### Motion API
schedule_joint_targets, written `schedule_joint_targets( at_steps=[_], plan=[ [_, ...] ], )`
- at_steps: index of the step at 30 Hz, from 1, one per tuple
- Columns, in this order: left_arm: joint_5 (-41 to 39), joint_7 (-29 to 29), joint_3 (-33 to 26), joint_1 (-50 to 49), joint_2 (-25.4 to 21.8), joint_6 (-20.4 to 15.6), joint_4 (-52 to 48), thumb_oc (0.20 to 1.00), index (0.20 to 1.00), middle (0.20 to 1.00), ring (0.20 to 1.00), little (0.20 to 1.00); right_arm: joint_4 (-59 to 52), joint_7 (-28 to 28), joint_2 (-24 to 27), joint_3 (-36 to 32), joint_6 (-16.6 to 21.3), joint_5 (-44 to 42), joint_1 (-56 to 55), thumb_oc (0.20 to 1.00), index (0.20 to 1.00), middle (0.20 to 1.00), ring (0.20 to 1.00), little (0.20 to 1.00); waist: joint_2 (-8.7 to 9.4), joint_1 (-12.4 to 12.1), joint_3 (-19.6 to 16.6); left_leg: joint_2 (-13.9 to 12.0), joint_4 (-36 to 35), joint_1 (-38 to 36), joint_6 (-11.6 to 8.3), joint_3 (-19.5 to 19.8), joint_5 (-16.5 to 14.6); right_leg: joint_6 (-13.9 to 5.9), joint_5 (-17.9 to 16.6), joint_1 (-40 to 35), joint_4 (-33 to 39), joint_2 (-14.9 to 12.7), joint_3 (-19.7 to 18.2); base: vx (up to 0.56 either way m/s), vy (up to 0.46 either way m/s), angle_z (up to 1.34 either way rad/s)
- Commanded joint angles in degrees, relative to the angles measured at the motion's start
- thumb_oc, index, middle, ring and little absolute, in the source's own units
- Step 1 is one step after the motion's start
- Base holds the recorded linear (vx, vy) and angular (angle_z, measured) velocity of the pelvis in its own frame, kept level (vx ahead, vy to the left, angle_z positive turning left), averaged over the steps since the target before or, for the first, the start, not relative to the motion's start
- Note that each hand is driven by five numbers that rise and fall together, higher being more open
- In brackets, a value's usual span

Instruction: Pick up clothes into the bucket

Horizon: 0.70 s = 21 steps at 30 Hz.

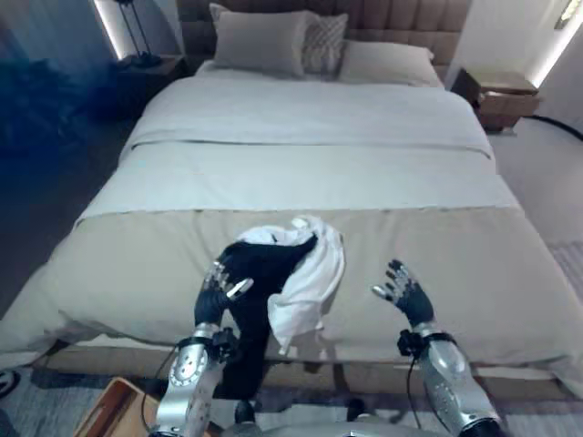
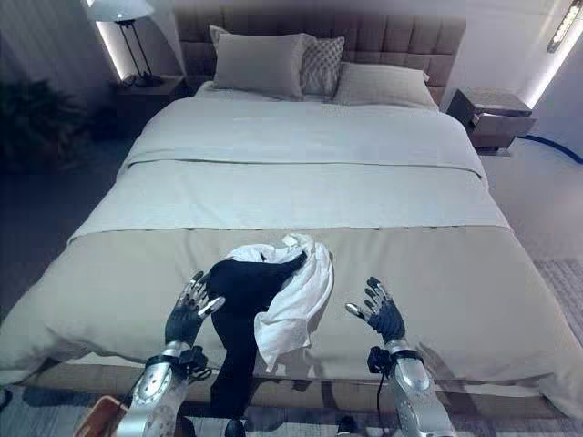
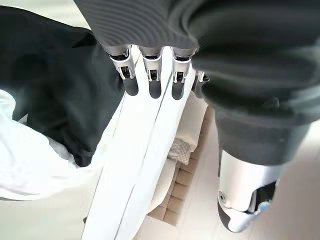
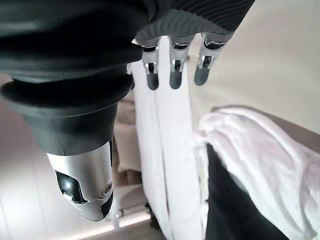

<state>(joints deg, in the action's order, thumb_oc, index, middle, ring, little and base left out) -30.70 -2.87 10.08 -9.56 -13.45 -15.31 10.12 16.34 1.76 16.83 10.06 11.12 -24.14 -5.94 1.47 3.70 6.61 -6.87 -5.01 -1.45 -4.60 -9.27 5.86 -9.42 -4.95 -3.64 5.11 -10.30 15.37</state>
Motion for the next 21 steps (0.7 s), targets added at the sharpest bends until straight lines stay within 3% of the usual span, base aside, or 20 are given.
schedule_joint_targets(
  at_steps=[1, 16, 21],
  plan=[
    [0.71, 0.2, -1.04, 2.25, -1.84, -2.4, -2.3, 1.0, 1.0, 1.0, 1.0, 1.0, -2.63, -0.15, -0.22, 0.39, 3.54, 0.03, 3.67, 1.0, 1.0, 1.0, 1.0, 1.0, 2.67, -0.18, 2.01, -1.36, 6.55, -1.41, 0.06, -0.91, -6.88, -2.0, 0.07, -0.47, -2.96, -3.09, 1.36, -0.44, 0.031, -0.87],
    [-0.19, 0.45, -1.0, 1.96, -1.58, -2.44, -2.17, 1.0, 1.0, 1.0, 1.0, 1.0, -2.68, 0.11, -0.34, -0.13, 3.61, 0.08, 2.88, 1.0, 1.0, 1.0, 1.0, 1.0, 2.58, -0.01, 2.13, -0.99, 6.94, -1.5, 0.39, -0.72, -7.38, -2.17, 0.44, -0.5, -4.13, -3.58, 1.17, 0.0, 0.0, 0.0],
    [-0.52, 0.7, -1.28, 1.67, -1.69, -2.51, -2.36, 1.0, 1.0, 1.0, 1.0, 1.0, -1.08, 0.57, 0.66, -0.41, 3.27, 4.02, 2.73, 1.0, 1.0, 1.0, 1.0, 1.0, 2.47, -0.23, 2.63, -0.48, 8.45, -1.2, 0.71, -0.4, -8.22, -2.41, 0.87, -0.66, -5.63, -4.42, 1.47, 0.0, 0.0, 0.0]
  ],
)
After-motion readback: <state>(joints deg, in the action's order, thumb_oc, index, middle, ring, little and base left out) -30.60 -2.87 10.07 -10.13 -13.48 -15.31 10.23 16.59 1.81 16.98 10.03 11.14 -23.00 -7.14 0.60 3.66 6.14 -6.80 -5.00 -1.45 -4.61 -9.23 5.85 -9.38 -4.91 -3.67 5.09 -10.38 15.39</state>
